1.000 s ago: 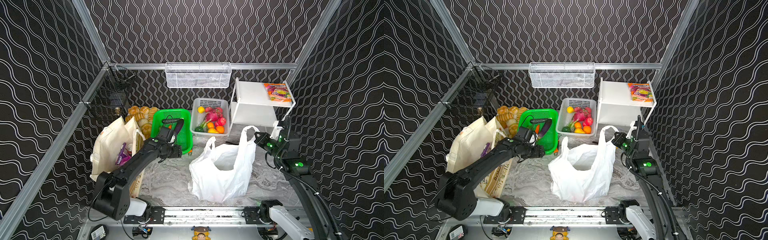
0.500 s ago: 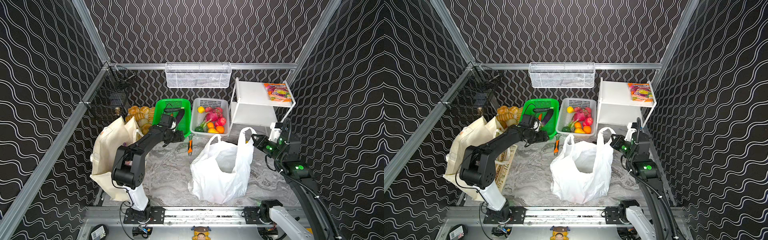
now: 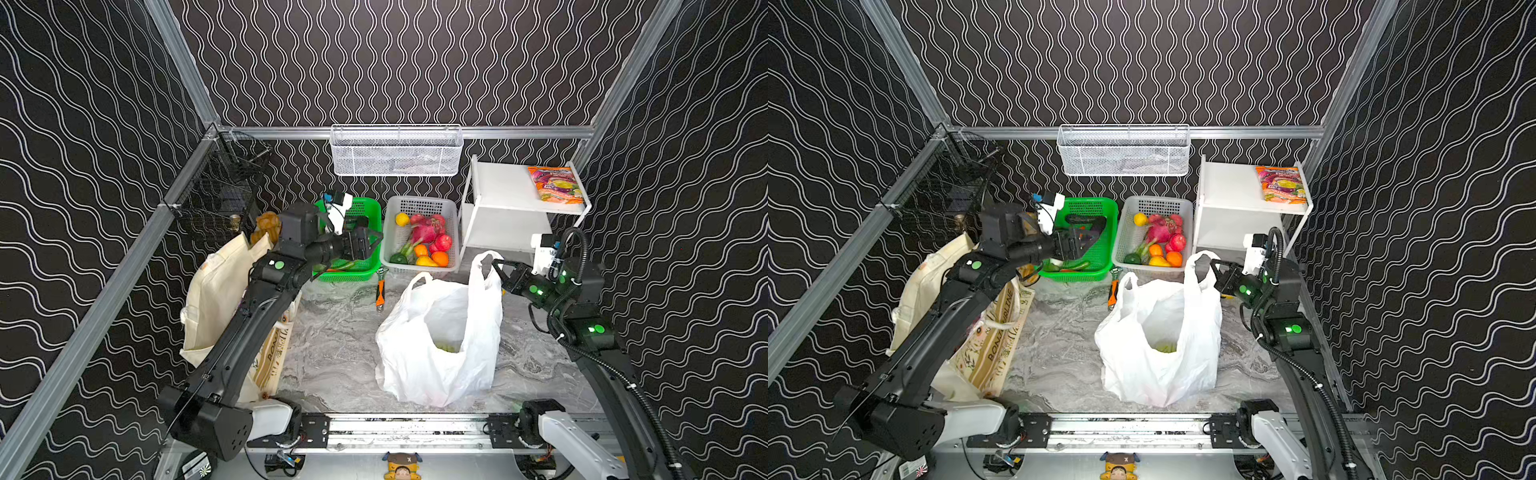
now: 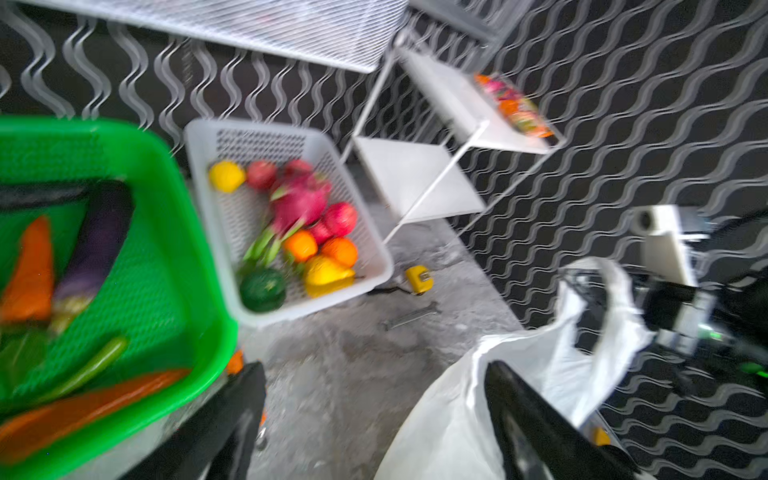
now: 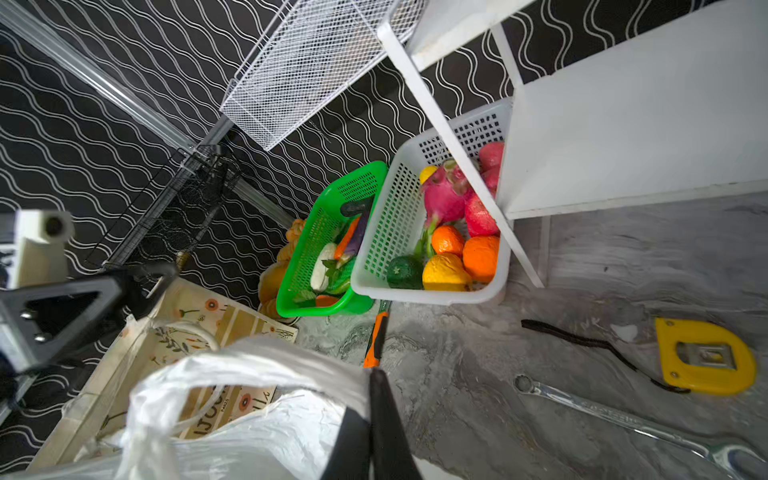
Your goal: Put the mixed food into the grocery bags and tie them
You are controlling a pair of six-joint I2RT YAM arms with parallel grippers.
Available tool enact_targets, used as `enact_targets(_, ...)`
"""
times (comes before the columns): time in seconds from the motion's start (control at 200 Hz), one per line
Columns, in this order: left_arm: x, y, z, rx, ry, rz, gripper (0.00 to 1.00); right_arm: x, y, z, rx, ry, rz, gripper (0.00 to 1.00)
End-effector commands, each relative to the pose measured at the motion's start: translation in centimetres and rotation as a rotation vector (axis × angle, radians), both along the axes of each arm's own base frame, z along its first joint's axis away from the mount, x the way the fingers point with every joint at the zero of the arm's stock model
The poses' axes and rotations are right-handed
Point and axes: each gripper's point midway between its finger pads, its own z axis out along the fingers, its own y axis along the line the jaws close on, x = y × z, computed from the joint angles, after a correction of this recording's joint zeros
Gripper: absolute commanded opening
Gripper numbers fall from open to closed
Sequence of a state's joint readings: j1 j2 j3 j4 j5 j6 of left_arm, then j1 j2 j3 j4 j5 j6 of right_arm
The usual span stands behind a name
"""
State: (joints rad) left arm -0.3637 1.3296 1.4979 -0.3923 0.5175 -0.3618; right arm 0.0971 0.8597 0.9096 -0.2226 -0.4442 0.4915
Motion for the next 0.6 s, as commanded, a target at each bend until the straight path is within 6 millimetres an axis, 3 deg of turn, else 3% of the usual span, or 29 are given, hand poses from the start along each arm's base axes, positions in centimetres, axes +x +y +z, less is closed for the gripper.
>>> enact_targets(0.0,-2.1,-3.5,3.9,-0.041,-0.080,-0.201,0.83,-0.6,0.7,2.0,0.009,-0.093,0.045,0.00)
enact_targets(0.12,-4.4,-9.0,5.7,-0.016,-0.095,-0.406,0.77,-1.0,0.9,2.1,0.023,-0.098,0.060,0.00)
enact_targets(0.24,-6.1,-13.7,4.5,0.038,-0.056,-0.559,0.76,-1.1,0.9,1.8,0.020,-0.094,0.063,0.00)
enact_targets(0.491,-7.8,-18.9,-0.7,0.139,0.087,-0.702,0.76,-1.4,1.2,2.1,0.014,-0.109,0.089,0.00)
enact_targets(0.596,-8.3,-20.0,-1.5,0.125,0.110,-0.731,0.71,-1.5,1.3,2.2,0.011,-0.116,0.094,0.00)
